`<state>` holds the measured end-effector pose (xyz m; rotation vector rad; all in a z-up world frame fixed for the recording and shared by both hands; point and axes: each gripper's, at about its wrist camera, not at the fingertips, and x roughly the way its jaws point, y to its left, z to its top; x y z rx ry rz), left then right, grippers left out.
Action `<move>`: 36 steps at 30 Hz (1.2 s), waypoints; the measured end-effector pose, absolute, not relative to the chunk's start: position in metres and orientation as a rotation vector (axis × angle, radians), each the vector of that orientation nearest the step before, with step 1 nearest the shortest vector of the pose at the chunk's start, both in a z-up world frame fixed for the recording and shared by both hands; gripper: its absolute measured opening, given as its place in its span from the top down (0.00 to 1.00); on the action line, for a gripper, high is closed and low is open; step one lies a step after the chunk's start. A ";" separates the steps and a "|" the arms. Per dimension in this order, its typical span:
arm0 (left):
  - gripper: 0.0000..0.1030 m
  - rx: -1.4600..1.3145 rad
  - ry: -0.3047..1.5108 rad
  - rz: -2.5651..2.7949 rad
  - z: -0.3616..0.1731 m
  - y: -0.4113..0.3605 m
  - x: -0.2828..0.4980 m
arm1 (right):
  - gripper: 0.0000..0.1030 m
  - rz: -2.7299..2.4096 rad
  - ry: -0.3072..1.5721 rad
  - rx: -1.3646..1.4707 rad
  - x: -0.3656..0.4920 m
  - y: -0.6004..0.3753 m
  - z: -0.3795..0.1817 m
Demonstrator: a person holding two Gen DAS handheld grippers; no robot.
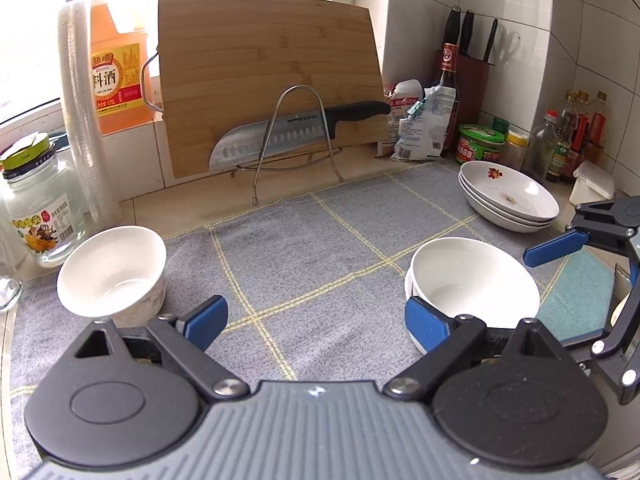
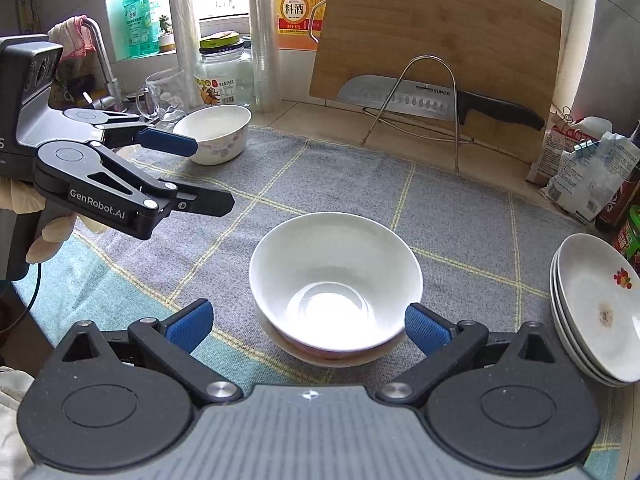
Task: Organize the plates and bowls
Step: 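Move both tools to the white bowl by the glass jar and grip its rim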
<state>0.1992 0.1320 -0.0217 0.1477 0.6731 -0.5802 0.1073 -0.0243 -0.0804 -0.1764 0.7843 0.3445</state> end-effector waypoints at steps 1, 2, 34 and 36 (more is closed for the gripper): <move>0.08 0.141 0.678 -0.574 -0.023 0.134 0.198 | 0.00 0.349 0.780 -0.177 0.108 -0.023 -0.079; 0.08 0.135 0.685 -0.567 -0.025 0.137 0.198 | 0.00 0.351 0.775 -0.179 0.109 -0.021 -0.078; 0.08 0.063 0.681 -0.238 -0.047 0.228 0.228 | 0.00 0.630 0.740 -0.268 0.227 0.093 -0.060; 0.08 0.070 0.676 -0.238 -0.049 0.227 0.235 | 0.00 0.648 0.741 -0.273 0.237 0.100 -0.060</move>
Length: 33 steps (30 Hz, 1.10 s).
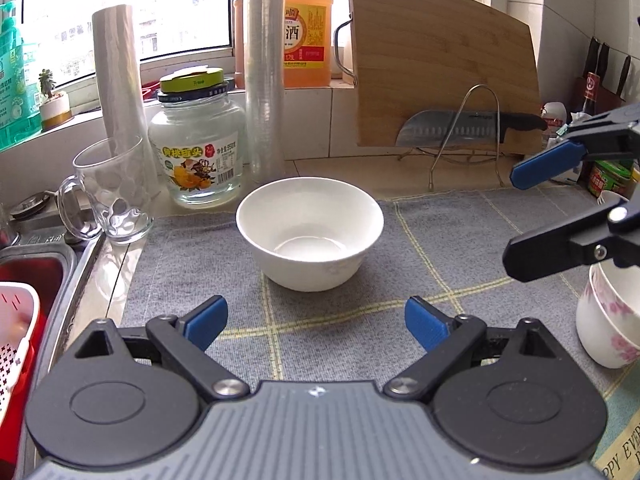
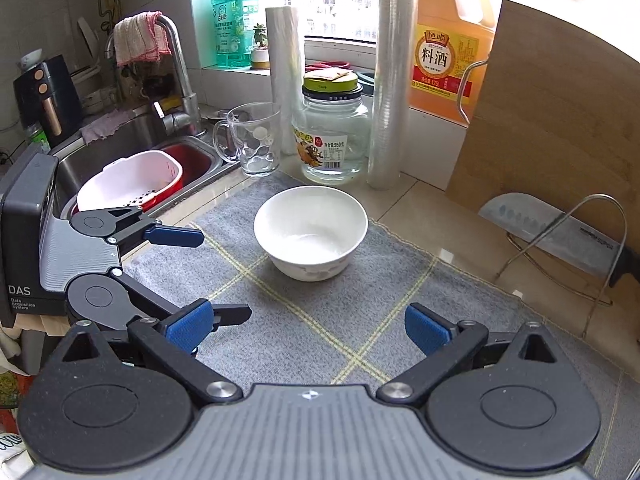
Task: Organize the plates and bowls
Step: 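Move both tools to the white bowl by the glass jar and grip its rim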
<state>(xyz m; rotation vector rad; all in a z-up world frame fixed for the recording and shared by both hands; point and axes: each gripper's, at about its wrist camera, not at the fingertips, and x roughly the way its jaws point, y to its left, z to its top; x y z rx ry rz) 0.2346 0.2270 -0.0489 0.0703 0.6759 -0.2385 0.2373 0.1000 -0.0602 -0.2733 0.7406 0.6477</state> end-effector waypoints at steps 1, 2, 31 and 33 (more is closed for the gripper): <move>0.08 0.073 0.675 -0.239 -0.050 0.227 0.238 | 0.00 0.656 0.748 -0.276 0.243 0.103 -0.061; 0.08 0.076 0.676 -0.238 -0.051 0.226 0.241 | 0.00 0.664 0.751 -0.273 0.249 0.106 -0.061; 0.09 0.196 0.626 -0.288 -0.073 0.218 0.287 | 0.00 0.759 0.876 -0.222 0.358 0.151 -0.089; 0.10 0.200 0.622 -0.289 -0.074 0.218 0.287 | 0.00 0.769 0.882 -0.223 0.362 0.154 -0.091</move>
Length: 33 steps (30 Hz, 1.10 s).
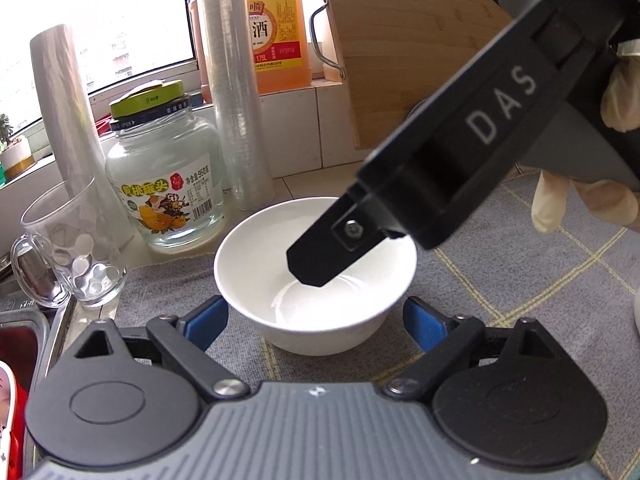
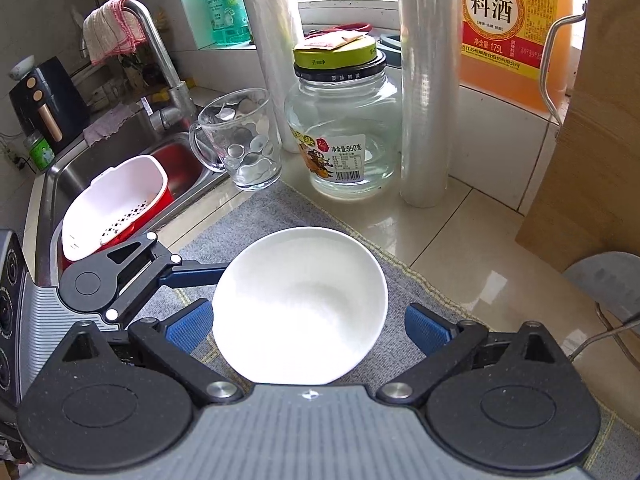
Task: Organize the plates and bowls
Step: 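Move both tools to the white bowl by the glass jar and grip its rim, then lift the white bowl with both tools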
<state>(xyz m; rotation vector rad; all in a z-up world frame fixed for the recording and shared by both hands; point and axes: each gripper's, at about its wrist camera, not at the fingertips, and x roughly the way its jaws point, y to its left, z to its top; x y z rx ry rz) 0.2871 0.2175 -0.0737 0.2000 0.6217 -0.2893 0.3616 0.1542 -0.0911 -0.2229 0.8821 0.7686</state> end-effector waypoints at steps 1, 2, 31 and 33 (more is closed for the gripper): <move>0.10 0.200 0.618 -0.289 -0.074 0.218 0.288 | 0.00 0.769 0.884 -0.222 0.364 0.156 -0.092; 0.10 0.200 0.616 -0.287 -0.074 0.218 0.288 | 0.00 0.773 0.885 -0.219 0.367 0.157 -0.093; 0.11 0.182 0.614 -0.302 -0.074 0.222 0.293 | 0.14 0.800 0.956 -0.168 0.395 0.169 -0.108; 0.11 0.191 0.613 -0.302 -0.074 0.221 0.292 | 0.14 0.801 0.958 -0.167 0.394 0.169 -0.107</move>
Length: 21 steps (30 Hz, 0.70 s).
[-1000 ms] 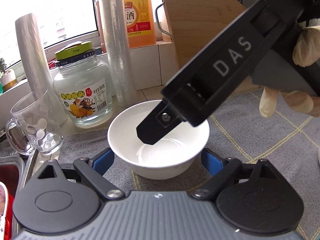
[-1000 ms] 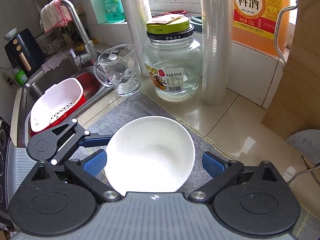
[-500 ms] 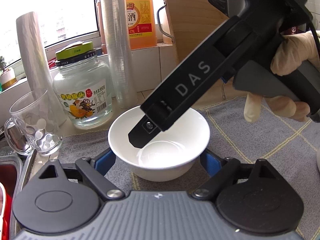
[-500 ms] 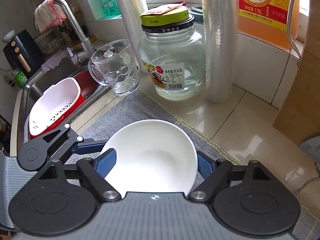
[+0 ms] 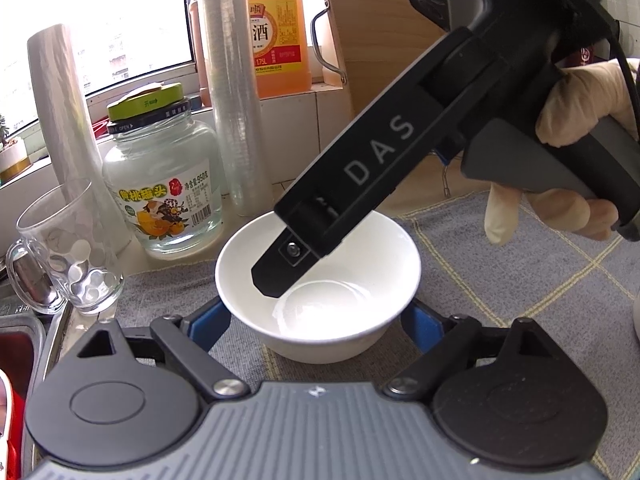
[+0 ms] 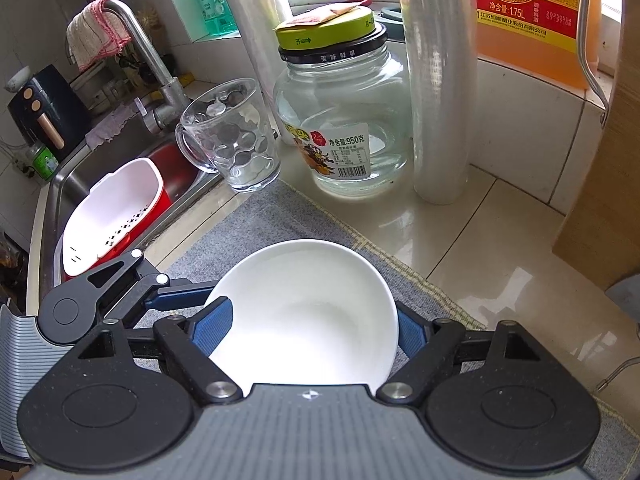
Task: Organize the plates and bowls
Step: 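Lift the white bowl with both tools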
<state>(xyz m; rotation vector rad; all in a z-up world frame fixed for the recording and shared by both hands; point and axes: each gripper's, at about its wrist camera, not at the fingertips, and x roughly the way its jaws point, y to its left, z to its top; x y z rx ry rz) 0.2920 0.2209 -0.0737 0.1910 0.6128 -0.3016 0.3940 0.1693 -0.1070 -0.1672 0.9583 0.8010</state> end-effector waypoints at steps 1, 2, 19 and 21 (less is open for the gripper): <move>0.11 0.195 0.611 -0.300 -0.073 0.220 0.291 | 0.14 0.801 0.958 -0.167 0.393 0.169 -0.106; 0.11 0.199 0.610 -0.301 -0.073 0.220 0.290 | 0.14 0.802 0.957 -0.168 0.393 0.169 -0.106; 0.11 0.225 0.633 -0.356 -0.041 0.203 0.250 | 0.14 0.801 0.991 -0.115 0.355 0.148 -0.082; 0.11 0.226 0.631 -0.365 -0.036 0.200 0.244 | 0.14 0.800 0.983 -0.120 0.347 0.144 -0.078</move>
